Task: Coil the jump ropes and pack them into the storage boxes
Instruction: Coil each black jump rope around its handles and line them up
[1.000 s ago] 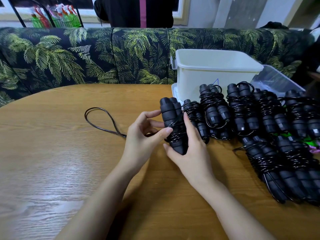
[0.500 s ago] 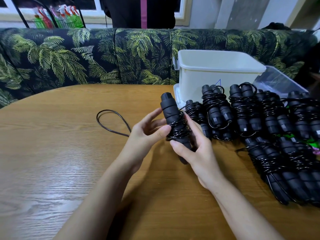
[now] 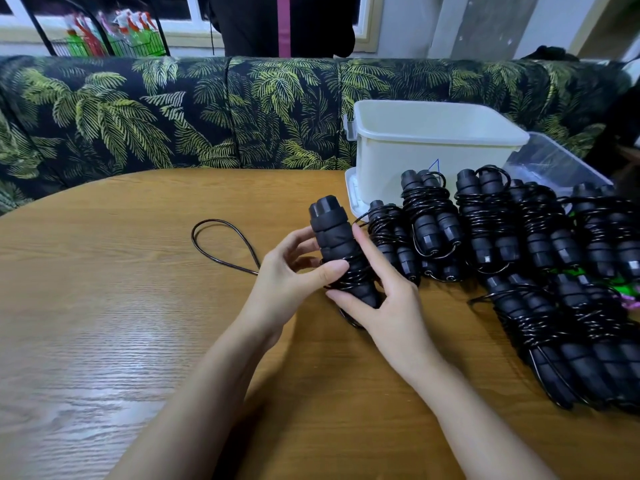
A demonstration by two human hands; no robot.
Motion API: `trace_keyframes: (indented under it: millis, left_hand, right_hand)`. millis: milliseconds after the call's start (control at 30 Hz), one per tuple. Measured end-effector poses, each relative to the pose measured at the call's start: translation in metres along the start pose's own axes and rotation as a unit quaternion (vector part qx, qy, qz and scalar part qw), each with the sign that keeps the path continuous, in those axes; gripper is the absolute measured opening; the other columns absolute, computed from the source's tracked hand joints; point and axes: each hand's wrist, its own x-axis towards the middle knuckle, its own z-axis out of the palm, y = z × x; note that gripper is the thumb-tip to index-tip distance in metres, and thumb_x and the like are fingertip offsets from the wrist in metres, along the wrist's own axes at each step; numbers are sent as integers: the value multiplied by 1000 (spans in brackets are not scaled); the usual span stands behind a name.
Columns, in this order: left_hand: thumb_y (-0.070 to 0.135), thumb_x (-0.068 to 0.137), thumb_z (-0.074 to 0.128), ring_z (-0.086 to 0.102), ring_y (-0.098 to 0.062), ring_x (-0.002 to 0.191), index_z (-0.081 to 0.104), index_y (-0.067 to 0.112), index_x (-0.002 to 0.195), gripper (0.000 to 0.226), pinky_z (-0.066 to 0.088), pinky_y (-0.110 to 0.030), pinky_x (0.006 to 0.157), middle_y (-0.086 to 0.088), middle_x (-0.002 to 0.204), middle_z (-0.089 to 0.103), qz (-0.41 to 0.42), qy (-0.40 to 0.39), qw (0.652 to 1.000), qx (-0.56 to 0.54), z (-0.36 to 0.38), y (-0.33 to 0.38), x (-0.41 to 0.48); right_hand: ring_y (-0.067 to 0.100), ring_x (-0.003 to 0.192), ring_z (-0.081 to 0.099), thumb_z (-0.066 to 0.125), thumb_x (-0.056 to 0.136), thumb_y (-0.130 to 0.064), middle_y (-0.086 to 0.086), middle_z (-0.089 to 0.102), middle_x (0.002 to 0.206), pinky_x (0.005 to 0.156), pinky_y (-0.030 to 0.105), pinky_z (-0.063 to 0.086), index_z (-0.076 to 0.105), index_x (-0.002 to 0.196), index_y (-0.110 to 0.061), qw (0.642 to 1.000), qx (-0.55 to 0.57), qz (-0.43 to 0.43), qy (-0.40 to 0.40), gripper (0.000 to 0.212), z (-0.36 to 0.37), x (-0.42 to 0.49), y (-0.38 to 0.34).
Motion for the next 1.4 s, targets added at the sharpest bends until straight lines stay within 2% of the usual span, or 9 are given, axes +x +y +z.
trace_keyframes:
  millis: [133, 300, 600, 800, 1000, 1100, 1200, 1300, 1400]
  left_hand:
    - [16, 67, 81, 70, -11, 98, 64, 12, 117, 53, 53, -19, 79, 2, 103, 76, 8, 1, 1000, -31, -1, 8, -1]
    - [11, 70, 80, 71, -12, 92, 65, 12, 112, 44, 52, -18, 75, -4, 98, 76, -5, 3, 998, -60, -10, 10, 2]
    - [26, 73, 72, 69, -13, 88, 60, 15, 119, 48, 51, -17, 77, -17, 100, 74, -22, -11, 999, -46, -7, 10, 1]
    - [21, 74, 70, 65, -8, 71, 61, 12, 111, 39, 46, -10, 64, -14, 89, 72, -23, 13, 997, -74, -9, 12, 3]
    - [30, 65, 79, 67, -9, 78, 63, 13, 113, 54, 49, -15, 71, -5, 82, 72, -23, 106, 992, -71, 1, 7, 2]
    - [22, 71, 83, 68, -11, 78, 65, 13, 109, 43, 50, -23, 77, -3, 77, 70, -16, 148, 987, -55, 5, 2, 1]
    - [17, 74, 84, 67, -12, 77, 65, 14, 106, 37, 54, -28, 77, -2, 75, 66, 0, 162, 986, -30, 8, -1, -1]
    - [24, 68, 84, 69, -16, 82, 66, 16, 109, 45, 56, -30, 78, -5, 81, 72, 9, 130, 991, -21, 10, -3, -3]
    - [20, 71, 81, 71, -17, 87, 66, 16, 114, 45, 56, -33, 82, -5, 88, 76, 32, 78, 996, 12, 14, -4, -3]
  right_hand:
    - [-9, 131, 43, 82, 78, -17, -40, 45, 137, 110, 17, 35, 41, 145, -39, 997, 59, 28, -32, 81, -3, 0, -3]
    - [6, 134, 48, 78, 79, -19, -12, 54, 144, 113, 42, 39, 43, 143, -39, 989, 126, 57, -53, 75, -11, 1, -6]
    - [5, 138, 42, 76, 80, -28, -11, 50, 147, 117, 42, 35, 40, 145, -38, 989, 125, 66, -45, 75, -9, 2, -3]
    - [7, 137, 45, 74, 84, -26, -12, 50, 147, 115, 43, 37, 44, 139, -43, 971, 206, 102, -67, 65, -11, 2, -7]
    - [-11, 128, 38, 63, 95, -26, -18, 42, 136, 107, 8, 28, 40, 142, -38, 999, -6, 11, 30, 53, -4, 2, -1]
    - [2, 128, 43, 46, 100, -30, -7, 43, 143, 103, 14, 36, 40, 146, -37, 991, -122, -40, 27, 47, 4, -1, 5]
    - [12, 135, 42, 39, 95, -49, -3, 34, 154, 92, 33, 52, 30, 153, -32, 971, -237, -34, 14, 61, 10, -5, 7]
    - [20, 137, 43, 50, 82, -65, 1, 28, 157, 82, 37, 55, 15, 157, -27, 947, -321, 0, 14, 91, 12, -7, 2]
    - [23, 137, 44, 71, 74, -60, 0, 26, 158, 82, 37, 53, 10, 158, -24, 934, -353, 57, 24, 110, 9, -5, 0]
